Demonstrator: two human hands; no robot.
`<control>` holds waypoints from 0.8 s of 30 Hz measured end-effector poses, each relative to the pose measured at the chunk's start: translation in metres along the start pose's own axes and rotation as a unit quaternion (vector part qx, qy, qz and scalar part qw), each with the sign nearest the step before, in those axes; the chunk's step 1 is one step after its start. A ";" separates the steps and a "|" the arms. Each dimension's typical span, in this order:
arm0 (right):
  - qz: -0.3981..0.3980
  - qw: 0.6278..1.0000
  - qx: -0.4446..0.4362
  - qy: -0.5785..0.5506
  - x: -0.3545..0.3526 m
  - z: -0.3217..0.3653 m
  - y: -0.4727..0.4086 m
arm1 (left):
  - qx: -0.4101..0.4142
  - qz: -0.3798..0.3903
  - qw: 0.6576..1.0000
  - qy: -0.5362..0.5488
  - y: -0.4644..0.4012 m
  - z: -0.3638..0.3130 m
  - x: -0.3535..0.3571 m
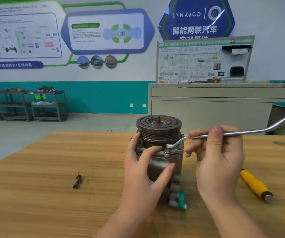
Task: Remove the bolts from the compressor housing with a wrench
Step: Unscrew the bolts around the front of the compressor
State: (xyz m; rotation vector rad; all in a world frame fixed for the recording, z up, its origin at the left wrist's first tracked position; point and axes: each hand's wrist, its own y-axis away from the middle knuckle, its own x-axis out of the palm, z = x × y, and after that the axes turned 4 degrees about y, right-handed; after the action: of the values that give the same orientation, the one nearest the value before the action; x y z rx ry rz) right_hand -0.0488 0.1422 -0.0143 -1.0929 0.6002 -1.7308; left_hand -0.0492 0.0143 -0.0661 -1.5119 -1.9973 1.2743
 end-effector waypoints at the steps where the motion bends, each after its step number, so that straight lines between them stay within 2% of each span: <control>1: 0.015 0.999 -0.030 0.026 0.001 0.002 0.002 | -0.001 0.000 1.000 -0.003 -0.001 0.000 0.000; 7: 0.098 0.975 -0.159 0.117 0.001 0.006 0.014 | -0.019 -0.042 0.999 0.027 0.000 -0.003 0.002; 11: 0.155 0.911 -0.302 0.232 0.001 0.002 0.025 | -0.079 -0.054 0.991 0.088 0.000 -0.004 0.003; 13: 0.150 0.900 -0.326 0.249 0.002 -0.001 0.026 | -0.077 -0.055 0.993 0.065 0.000 -0.003 0.002; 15: 0.126 0.923 -0.287 0.223 0.002 -0.003 0.024 | -0.072 -0.058 0.995 0.034 0.001 -0.002 0.002; 19: 0.045 0.980 -0.162 0.108 0.003 -0.004 0.019 | -0.106 -0.055 0.992 0.048 0.001 0.000 -0.001; 21: -0.032 0.999 -0.020 0.017 0.005 -0.006 0.013 | -0.115 -0.060 0.989 0.069 0.000 0.002 -0.002; 22: -0.062 0.995 0.077 -0.031 0.003 -0.007 0.007 | -0.122 -0.060 0.987 0.081 0.000 0.002 -0.002; 24: -0.065 0.958 0.246 -0.132 -0.005 -0.012 -0.007 | -0.139 -0.056 0.984 0.099 0.000 0.001 -0.002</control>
State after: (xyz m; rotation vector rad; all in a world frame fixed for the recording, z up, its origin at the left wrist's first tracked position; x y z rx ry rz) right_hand -0.0617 0.1483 -0.0168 -0.9907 -0.0749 -1.6823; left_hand -0.0490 0.0121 -0.0656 -1.5521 -2.1582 0.7912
